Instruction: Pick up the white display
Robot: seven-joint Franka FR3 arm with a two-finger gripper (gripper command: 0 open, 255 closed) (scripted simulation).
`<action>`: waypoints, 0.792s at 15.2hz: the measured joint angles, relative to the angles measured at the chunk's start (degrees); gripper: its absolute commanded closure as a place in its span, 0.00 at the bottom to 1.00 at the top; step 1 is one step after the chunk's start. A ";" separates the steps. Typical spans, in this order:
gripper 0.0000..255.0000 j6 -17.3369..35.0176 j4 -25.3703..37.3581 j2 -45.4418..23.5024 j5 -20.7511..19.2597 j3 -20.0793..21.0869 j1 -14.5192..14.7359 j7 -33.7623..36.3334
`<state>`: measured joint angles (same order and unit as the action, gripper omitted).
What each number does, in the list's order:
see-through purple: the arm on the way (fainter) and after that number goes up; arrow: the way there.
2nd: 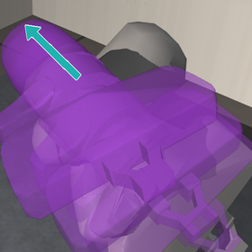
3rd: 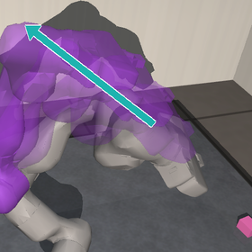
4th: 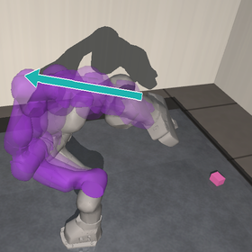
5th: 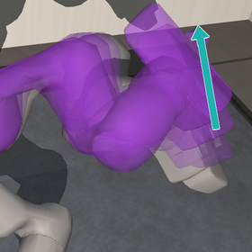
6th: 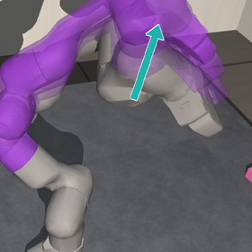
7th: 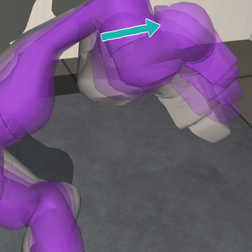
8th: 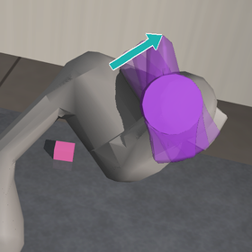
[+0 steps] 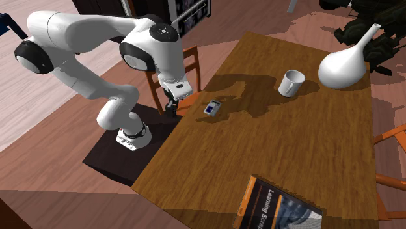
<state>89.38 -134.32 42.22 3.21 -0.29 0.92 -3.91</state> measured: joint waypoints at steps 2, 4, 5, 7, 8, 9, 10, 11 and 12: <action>0.00 0.55 0.47 -0.97 -0.31 -0.28 0.62 -1.61; 0.00 2.29 2.83 -4.89 -1.19 -1.11 2.77 -7.45; 0.00 3.05 4.04 -6.74 -1.70 -1.60 3.95 -10.98; 0.00 4.78 6.72 -10.83 -2.50 -2.37 6.42 -18.23; 0.00 5.76 7.80 -12.74 -2.76 -2.55 7.69 -21.80; 0.00 6.77 8.87 -14.63 -3.04 -2.78 8.89 -25.42; 0.00 7.66 10.08 -16.54 -3.27 -2.95 10.06 -29.06; 0.00 8.55 11.22 -18.35 -3.45 -3.03 11.22 -32.64; 0.00 9.05 12.13 -19.57 -3.51 -2.90 12.21 -35.46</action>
<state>98.43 -122.19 22.65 -0.31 -3.19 13.13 -39.37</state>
